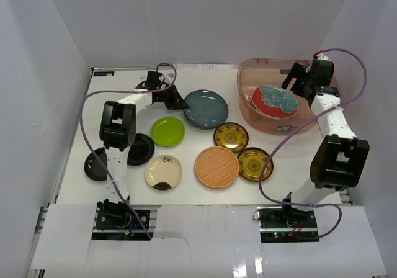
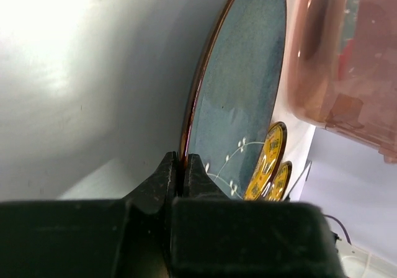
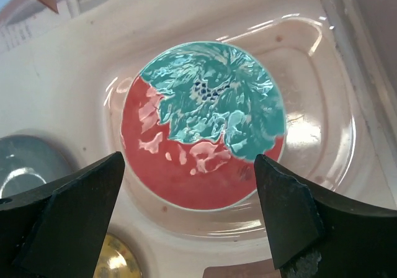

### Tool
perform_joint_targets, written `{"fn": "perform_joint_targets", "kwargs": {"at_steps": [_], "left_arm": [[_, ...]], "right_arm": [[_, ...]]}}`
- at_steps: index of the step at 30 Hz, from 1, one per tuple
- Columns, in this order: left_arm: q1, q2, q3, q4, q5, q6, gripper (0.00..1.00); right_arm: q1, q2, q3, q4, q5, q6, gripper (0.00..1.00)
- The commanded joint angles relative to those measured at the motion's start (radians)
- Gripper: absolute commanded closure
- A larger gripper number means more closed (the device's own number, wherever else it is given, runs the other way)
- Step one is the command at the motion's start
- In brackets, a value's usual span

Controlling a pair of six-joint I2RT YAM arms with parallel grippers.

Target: Place the plates into the plastic bin on the countertop

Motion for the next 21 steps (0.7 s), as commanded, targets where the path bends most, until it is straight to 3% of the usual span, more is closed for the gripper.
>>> {"fn": "perform_joint_targets", "kwargs": {"at_steps": [1, 4, 7, 13, 19, 21], "left_arm": [[0.01, -0.21, -0.09, 0.209, 0.074, -0.112, 1.0], [0.018, -0.332, -0.161, 0.376, 0.119, -0.188, 1.0], [0.018, -0.449, -0.235, 0.465, 0.125, -0.243, 1.0], [0.018, -0.639, -0.411, 0.565, 0.132, -0.275, 1.0], [0.018, -0.762, -0.575, 0.691, 0.195, -0.357, 1.0], [0.016, -0.79, -0.598, 0.733, 0.235, -0.381, 1.0]], "right_arm": [[-0.003, -0.06, -0.052, 0.054, -0.105, -0.009, 0.08], [0.034, -0.12, -0.062, 0.112, -0.233, 0.016, 0.06], [0.148, -0.224, -0.083, 0.158, -0.312, 0.022, 0.07], [0.374, -0.272, -0.16, 0.247, -0.395, 0.073, 0.1], [0.416, -0.205, -0.167, 0.244, -0.423, 0.134, 0.1], [0.42, -0.195, -0.184, 0.294, -0.473, 0.177, 0.04]]}}
